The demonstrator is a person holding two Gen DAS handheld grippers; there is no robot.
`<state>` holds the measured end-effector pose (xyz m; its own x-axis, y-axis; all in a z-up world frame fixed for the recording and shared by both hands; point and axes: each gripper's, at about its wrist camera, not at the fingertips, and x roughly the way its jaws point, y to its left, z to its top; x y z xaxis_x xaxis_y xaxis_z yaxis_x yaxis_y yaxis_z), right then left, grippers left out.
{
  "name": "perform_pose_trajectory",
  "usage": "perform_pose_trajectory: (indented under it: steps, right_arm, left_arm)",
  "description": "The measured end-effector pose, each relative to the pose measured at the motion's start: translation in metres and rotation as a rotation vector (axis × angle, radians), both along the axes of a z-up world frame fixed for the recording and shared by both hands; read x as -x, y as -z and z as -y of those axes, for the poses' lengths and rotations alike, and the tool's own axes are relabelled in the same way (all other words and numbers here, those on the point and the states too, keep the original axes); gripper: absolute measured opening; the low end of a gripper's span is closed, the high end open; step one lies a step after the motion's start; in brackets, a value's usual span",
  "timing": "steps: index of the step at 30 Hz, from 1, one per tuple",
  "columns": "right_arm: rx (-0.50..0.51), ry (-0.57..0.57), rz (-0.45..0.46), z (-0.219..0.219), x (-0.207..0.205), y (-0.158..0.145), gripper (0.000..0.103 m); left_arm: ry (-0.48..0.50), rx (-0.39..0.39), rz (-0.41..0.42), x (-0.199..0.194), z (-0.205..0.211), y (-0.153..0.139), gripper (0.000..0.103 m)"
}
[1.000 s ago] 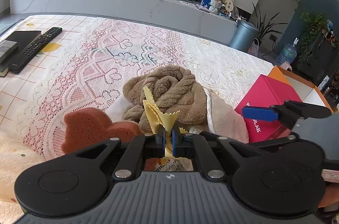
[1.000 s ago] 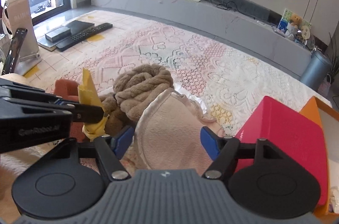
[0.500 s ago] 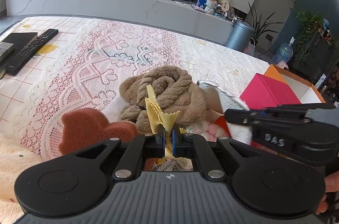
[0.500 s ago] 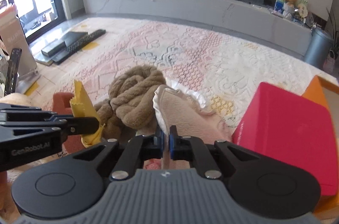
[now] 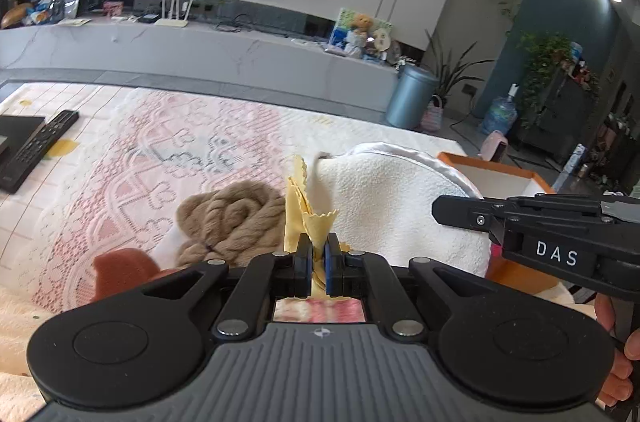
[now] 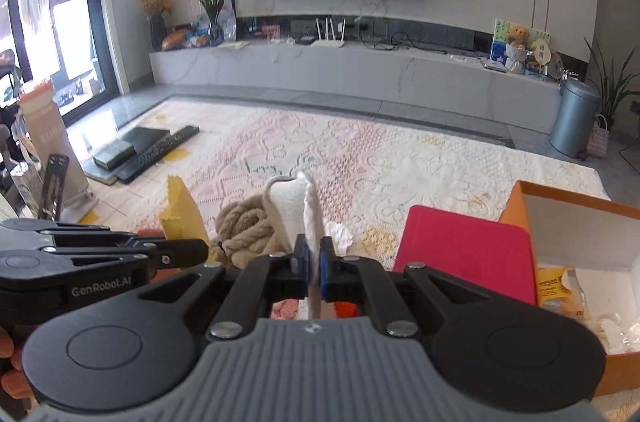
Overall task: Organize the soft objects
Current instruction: 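Carry the yellow cloth and beige pad into the orange box and open both tools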
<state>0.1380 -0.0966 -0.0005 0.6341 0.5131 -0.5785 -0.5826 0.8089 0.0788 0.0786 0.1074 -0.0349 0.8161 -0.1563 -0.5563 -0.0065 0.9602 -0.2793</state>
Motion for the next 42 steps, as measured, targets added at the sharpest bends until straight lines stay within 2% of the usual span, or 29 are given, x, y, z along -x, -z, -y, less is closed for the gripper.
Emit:
perform_pose_trajectory:
  steps: [8,17,21,25,30,37,42]
  right_arm:
    - [-0.013,0.064,0.096,0.045,0.013,-0.039,0.002]
    - [0.059,0.216,0.123,0.112,-0.005,-0.051,0.002]
    - [0.066,0.268,0.092,0.14,-0.021,-0.051,0.002]
    - [0.079,0.326,0.055,0.163,-0.039,-0.041,0.002]
    - [0.075,0.377,-0.017,0.184,-0.062,-0.022,0.002]
    - [0.088,0.363,-0.122,0.196,-0.095,-0.008,0.002]
    - [0.071,0.35,-0.238,0.207,-0.122,0.01,0.002]
  left_arm:
    - [0.095,0.006,0.044,-0.007,0.039,-0.024,0.006]
    - [0.273,0.051,0.081,-0.047,0.099,-0.045,0.006]
    - [0.343,0.071,0.071,-0.071,0.129,-0.046,0.006]
    - [0.398,0.056,0.052,-0.095,0.159,-0.042,0.006]
    - [0.453,0.053,-0.012,-0.127,0.185,-0.027,0.006]
    - [0.513,0.041,-0.124,-0.161,0.208,-0.005,0.006]
    - [0.538,-0.029,-0.196,-0.174,0.219,0.008,0.006]
